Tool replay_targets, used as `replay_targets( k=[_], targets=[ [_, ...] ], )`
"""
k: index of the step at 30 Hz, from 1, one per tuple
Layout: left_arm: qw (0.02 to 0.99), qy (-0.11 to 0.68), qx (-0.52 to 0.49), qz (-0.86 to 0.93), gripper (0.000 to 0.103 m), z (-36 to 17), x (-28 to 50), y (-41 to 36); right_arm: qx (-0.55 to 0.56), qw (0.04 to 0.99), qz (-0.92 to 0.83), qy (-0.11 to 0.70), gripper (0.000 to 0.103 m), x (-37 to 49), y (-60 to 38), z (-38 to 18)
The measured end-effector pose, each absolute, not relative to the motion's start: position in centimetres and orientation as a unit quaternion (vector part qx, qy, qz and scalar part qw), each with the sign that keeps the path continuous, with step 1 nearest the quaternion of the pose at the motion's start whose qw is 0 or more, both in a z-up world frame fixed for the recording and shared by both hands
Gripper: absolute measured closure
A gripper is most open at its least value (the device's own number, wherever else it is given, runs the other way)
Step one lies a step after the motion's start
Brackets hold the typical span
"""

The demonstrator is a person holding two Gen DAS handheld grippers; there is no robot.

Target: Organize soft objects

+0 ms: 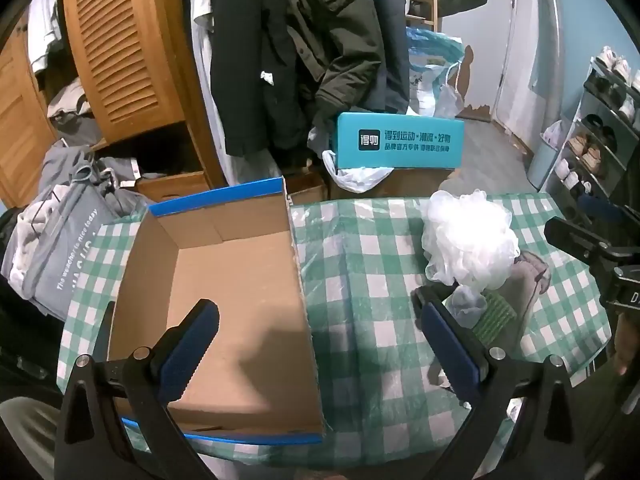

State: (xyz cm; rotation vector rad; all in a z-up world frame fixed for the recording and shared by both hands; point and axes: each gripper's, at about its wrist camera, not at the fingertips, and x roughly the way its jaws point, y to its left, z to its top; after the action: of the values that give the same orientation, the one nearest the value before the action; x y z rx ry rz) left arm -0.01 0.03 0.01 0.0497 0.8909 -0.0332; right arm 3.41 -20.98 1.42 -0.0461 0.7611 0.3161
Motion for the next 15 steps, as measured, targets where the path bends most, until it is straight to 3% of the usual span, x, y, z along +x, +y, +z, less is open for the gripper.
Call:
replay_targets(
  k=[15],
  targets=[
    [0.904, 0.425, 0.037, -0.014, 0.001, 0.53, 0.09, -0.21, -0.018, 0.914, 0.152, 0.375, 0.002, 3.61, -21.06, 0.82]
  ],
)
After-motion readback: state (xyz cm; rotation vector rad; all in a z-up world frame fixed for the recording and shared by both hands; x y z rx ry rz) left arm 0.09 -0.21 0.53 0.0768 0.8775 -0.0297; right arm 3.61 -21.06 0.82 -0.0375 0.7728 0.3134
